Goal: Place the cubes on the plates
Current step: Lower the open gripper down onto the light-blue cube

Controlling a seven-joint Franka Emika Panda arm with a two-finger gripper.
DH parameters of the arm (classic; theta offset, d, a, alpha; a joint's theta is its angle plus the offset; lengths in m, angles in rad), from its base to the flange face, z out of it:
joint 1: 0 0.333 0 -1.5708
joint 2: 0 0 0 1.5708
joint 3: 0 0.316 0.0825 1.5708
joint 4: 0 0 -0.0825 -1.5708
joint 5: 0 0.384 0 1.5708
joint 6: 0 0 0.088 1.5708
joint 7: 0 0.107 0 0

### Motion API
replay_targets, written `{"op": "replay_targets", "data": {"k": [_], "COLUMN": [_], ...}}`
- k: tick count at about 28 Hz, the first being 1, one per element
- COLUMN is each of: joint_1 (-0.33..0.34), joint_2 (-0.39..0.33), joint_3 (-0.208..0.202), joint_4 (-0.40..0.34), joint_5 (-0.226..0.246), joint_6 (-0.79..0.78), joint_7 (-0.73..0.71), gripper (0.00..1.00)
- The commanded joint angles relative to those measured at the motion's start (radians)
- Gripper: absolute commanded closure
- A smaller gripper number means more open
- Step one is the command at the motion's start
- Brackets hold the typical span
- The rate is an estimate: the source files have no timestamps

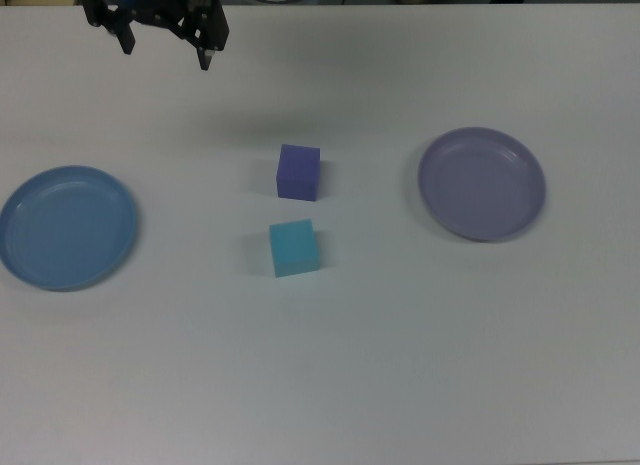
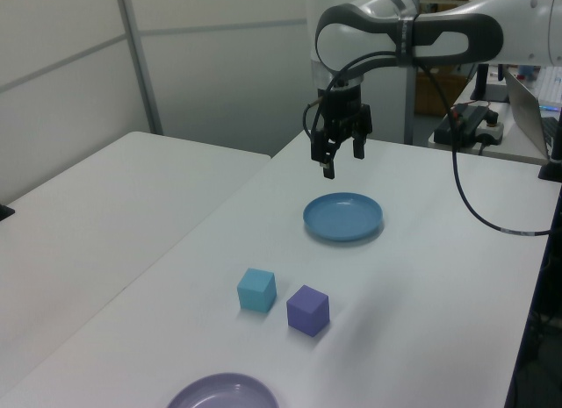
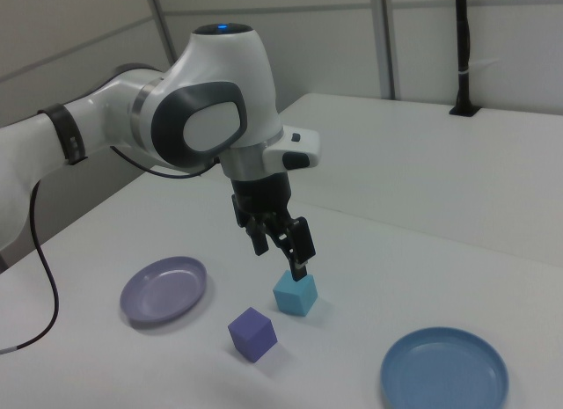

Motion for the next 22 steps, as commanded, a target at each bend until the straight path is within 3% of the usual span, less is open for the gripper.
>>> {"op": "replay_targets", "data": {"k": [1, 8, 16, 19, 22], "joint_1": [0.001, 0.024, 0.113, 0.174, 0.188], "joint_2": [0.023, 0.091, 0.171, 0.203, 0.243], "joint_3": [-0.003, 0.003, 0.003, 0.002, 0.002], "joint_4": [0.012, 0.011, 0.011, 0.009, 0.009], "joint_5": [-0.007, -0.003, -0.015, -0.013, -0.016], "joint_6": [-0.006, 0.031, 0.155, 0.19, 0.212], "joint_7": [-0.015, -0.063, -0.051, -0.051, -0.052], "gripper": [0.0, 0.0, 0.0, 0.0, 0.0]}}
